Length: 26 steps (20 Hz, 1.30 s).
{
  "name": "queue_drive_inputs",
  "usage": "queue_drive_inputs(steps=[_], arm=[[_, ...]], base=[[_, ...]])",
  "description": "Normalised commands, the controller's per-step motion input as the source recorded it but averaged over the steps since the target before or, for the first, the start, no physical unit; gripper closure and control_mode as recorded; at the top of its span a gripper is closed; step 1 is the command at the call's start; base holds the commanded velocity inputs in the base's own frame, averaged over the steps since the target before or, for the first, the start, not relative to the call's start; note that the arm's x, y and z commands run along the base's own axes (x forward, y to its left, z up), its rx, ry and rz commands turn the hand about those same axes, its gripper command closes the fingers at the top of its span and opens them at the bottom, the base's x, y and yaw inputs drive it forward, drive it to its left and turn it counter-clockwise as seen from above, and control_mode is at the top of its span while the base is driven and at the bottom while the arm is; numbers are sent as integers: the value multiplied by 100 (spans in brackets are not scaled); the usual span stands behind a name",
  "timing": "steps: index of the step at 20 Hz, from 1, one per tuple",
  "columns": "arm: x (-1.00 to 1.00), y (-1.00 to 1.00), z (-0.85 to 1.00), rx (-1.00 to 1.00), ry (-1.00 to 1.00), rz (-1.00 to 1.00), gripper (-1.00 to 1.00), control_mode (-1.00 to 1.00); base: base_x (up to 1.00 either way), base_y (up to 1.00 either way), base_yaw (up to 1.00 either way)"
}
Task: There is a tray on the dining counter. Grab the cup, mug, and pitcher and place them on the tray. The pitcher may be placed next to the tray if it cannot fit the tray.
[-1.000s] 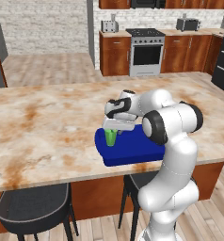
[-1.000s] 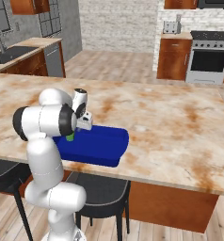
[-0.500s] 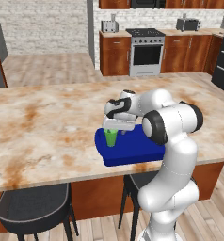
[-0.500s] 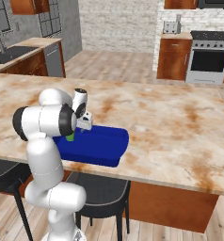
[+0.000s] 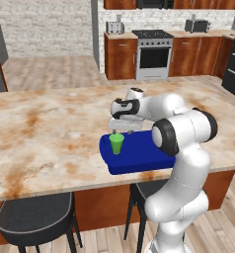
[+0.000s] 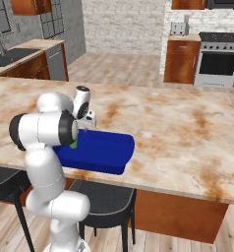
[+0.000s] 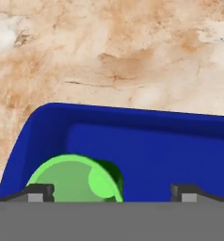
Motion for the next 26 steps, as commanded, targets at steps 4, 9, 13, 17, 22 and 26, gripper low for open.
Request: queue_drive_inputs(steps=[4,9,13,17,22,26], arm=[[-27,-1,100,-2,-19,4,-100,-100],[-56,-27,100,-6,-15,2,-100,-100],[-80,-55,96,-14,-9,0,-100,-100],[-90,-68,94,-13,-1,-2,-100,-100],[-100,-79,95,-4,0,-6,-100,-100],[-100,-80,74,0,0,-5,-100,-100]], base=[[0,0,0],[0,0,0],[0,0,0],[0,0,0],[0,0,0],[0,0,0]])
